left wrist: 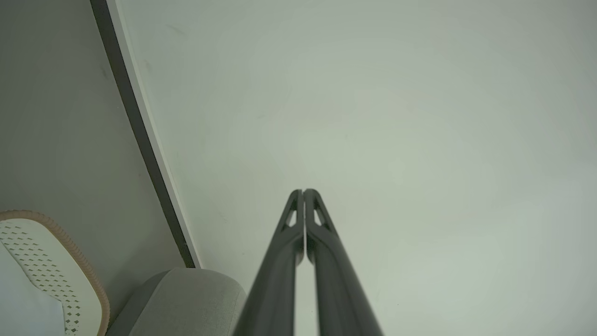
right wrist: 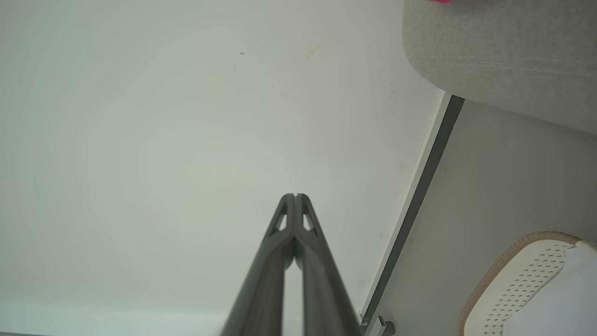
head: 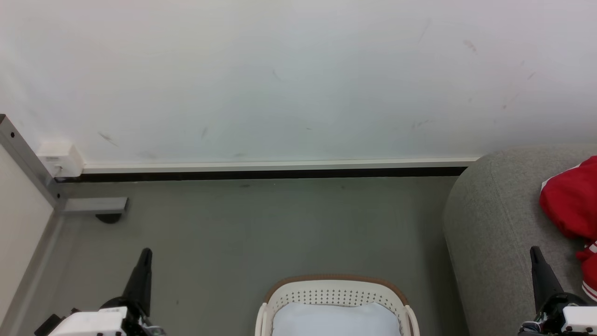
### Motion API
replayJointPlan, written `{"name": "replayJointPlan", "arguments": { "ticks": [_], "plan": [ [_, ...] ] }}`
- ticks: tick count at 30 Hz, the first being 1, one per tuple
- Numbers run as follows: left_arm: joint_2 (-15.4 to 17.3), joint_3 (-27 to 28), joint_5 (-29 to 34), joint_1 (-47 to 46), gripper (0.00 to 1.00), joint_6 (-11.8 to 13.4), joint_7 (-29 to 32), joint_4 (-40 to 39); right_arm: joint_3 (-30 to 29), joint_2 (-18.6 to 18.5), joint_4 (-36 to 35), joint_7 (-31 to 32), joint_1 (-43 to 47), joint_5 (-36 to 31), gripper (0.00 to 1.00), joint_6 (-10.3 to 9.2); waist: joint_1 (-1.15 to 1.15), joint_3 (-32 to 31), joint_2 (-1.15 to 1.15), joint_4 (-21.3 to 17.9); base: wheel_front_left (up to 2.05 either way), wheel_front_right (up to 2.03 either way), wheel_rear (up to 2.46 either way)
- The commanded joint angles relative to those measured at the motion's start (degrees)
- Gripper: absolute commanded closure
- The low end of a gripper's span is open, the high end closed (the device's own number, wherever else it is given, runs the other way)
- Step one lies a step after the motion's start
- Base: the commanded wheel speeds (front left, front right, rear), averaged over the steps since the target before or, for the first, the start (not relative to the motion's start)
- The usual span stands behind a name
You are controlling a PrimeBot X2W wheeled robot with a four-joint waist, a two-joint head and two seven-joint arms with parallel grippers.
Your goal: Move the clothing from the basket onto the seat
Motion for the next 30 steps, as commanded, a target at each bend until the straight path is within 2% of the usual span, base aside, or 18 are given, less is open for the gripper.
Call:
{"name": "replayJointPlan", "arguments": {
  "ticks": [1,30],
  "plan": [
    [0.1,0.2,-0.8,-0.4,1.00,-0.3,0.3,0.1,-0.2,-0.2,-0.2,0.3,-0.5,-0.2,1.00,-0.12,0.00,0.0,0.00,0.0,0.00,0.00,0.00],
    [0.1,0.2,-0.8,-0.4,1.00,-0.3,0.3,0.1,-0.3,0.0,-0.2,0.4,-0.5,-0.3,1.00,-0.12,0.00,0.0,0.00,0.0,0.00,0.00,0.00]
  ]
}}
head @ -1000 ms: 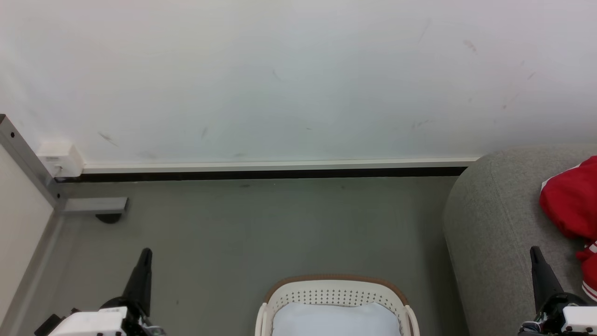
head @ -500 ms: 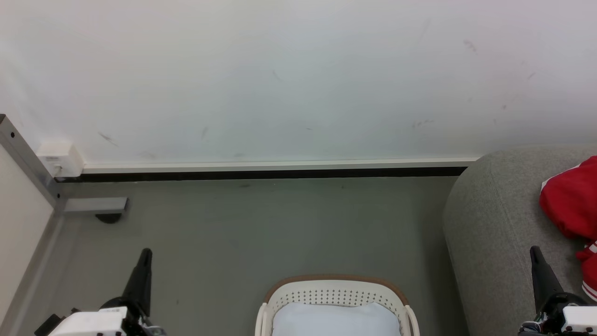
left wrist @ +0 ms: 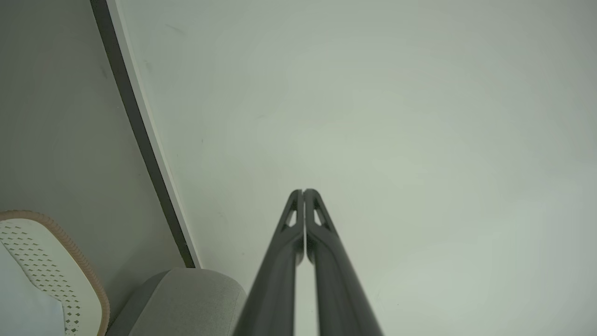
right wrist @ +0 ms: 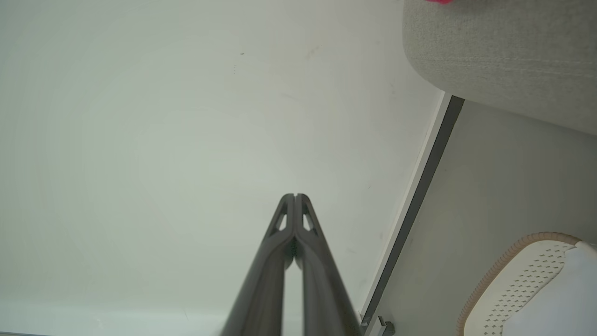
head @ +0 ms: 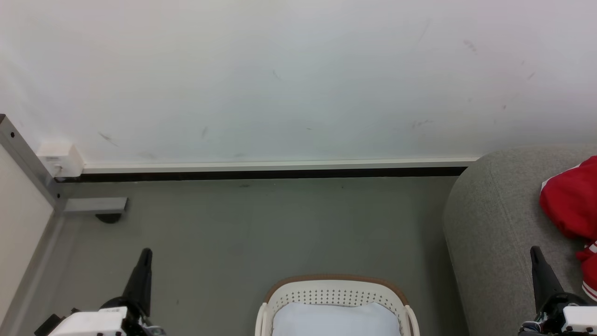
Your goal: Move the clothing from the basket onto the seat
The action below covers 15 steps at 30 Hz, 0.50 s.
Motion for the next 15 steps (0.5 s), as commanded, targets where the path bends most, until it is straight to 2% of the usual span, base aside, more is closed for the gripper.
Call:
{"name": "replayJointPlan", "arguments": {
  "ticks": [1,15],
  "plan": [
    [0.1,0.2,-0.8,-0.4,1.00,-0.3,0.3,0.1,-0.1,-0.1,-0.2,0.2,-0.5,-0.1,1.00,-0.12,0.00,0.0,0.00,0.0,0.00,0.00,0.00],
    [0.1,0.2,-0.8,-0.4,1.00,-0.3,0.3,0.1,-0.2,0.0,-0.2,0.2,-0.5,-0.2,1.00,-0.12,0.00,0.0,0.00,0.0,0.00,0.00,0.00]
  ]
}}
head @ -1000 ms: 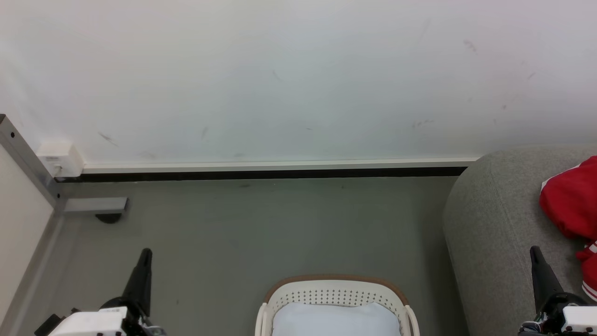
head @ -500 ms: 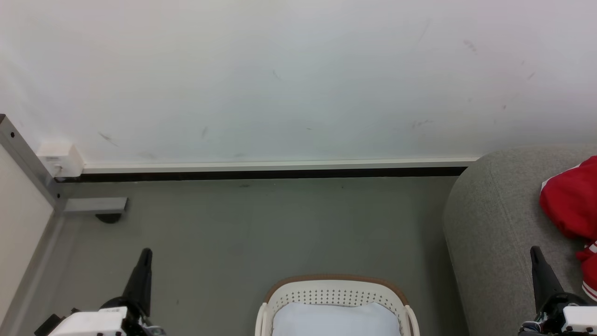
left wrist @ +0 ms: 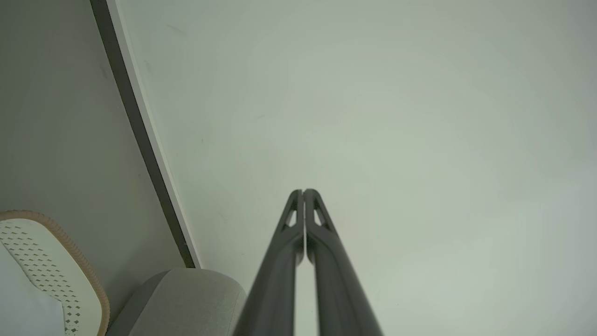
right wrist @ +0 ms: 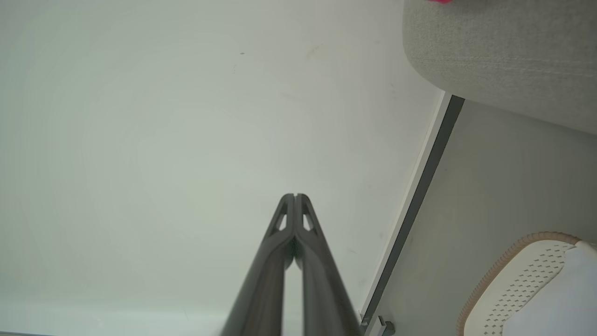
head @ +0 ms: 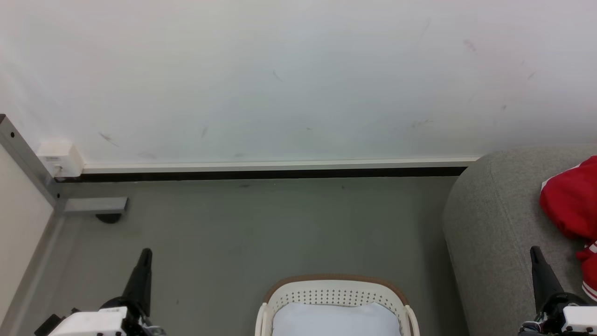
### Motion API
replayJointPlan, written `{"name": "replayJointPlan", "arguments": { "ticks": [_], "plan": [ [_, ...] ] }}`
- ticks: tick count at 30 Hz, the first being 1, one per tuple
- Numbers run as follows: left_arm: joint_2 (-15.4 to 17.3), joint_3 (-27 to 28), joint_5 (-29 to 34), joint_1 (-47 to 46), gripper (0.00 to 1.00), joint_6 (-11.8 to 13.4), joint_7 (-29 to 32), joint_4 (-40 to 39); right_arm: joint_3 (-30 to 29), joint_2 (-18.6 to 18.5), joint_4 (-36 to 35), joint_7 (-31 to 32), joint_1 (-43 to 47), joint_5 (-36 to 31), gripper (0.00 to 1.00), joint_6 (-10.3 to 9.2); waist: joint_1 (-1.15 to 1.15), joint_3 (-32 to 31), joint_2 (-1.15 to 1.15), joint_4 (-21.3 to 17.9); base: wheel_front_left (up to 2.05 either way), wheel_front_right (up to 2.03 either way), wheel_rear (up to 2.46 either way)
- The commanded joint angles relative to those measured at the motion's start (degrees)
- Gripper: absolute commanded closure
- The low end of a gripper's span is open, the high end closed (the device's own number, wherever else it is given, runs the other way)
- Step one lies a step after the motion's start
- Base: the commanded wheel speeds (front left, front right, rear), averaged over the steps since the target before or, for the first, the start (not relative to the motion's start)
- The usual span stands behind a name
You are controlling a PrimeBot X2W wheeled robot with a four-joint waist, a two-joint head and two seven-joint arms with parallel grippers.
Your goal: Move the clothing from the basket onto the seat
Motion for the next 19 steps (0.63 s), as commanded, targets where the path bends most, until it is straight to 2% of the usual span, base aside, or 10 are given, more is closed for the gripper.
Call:
{"name": "replayJointPlan", "arguments": {
  "ticks": [1,19],
  "plan": [
    [0.1,0.2,-0.8,-0.4,1.00,-0.3,0.3,0.1,-0.1,-0.1,-0.2,0.1,-0.5,-0.1,1.00,-0.12,0.00,0.0,0.00,0.0,0.00,0.00,0.00],
    [0.1,0.2,-0.8,-0.4,1.00,-0.3,0.3,0.1,-0.2,0.0,-0.2,0.2,-0.5,-0.2,1.00,-0.12,0.00,0.0,0.00,0.0,0.00,0.00,0.00]
  ]
}}
